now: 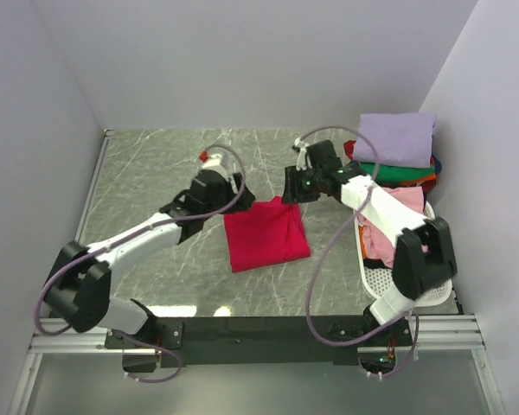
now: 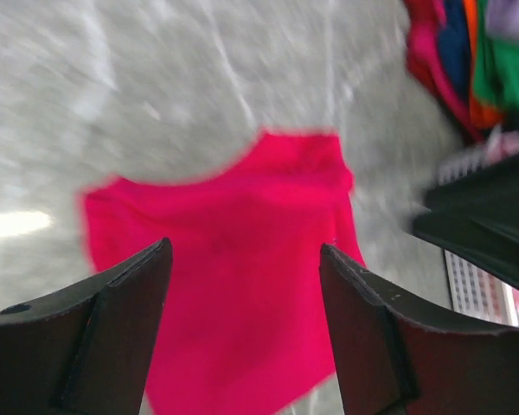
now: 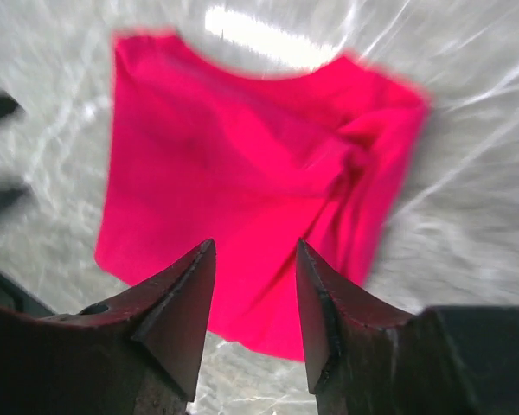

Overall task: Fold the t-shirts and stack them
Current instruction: Fold the tshirt

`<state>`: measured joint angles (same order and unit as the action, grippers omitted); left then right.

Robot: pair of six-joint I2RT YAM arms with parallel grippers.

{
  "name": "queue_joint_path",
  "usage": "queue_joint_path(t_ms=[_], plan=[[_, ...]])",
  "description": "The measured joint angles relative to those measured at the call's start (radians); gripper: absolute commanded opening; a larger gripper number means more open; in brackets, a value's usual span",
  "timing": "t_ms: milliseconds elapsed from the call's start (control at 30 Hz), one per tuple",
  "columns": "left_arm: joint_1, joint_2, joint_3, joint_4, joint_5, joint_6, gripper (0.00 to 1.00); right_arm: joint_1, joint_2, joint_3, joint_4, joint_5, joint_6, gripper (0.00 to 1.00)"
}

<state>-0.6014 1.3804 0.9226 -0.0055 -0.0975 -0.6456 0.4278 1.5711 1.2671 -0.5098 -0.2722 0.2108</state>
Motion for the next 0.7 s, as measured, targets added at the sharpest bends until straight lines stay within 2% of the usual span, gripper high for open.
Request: queue_joint_path(t_ms=[167,300,500,700], plan=[[-0.096,0.123,-0.044,0.109,0.095,-0.051,0.73,0.002,0.165,-0.016,0.008,-0.093,0.005,0.48],[-0.133,0.191,-0.068,0.179,0.132,-0.070,0.73,0.002,0.280,0.033,-0.008,-0.118,0.005,0.47],[-0.183,0.248,-0.106,0.267,0.149,-0.074,0.73,0.002,0.394,0.164,-0.026,-0.048,0.015,0.50],[-0.212,0.327,-0.157,0.333,0.145,-0.075,0.72,-0.002,0.403,0.197,-0.018,0.054,0.048,0.57]])
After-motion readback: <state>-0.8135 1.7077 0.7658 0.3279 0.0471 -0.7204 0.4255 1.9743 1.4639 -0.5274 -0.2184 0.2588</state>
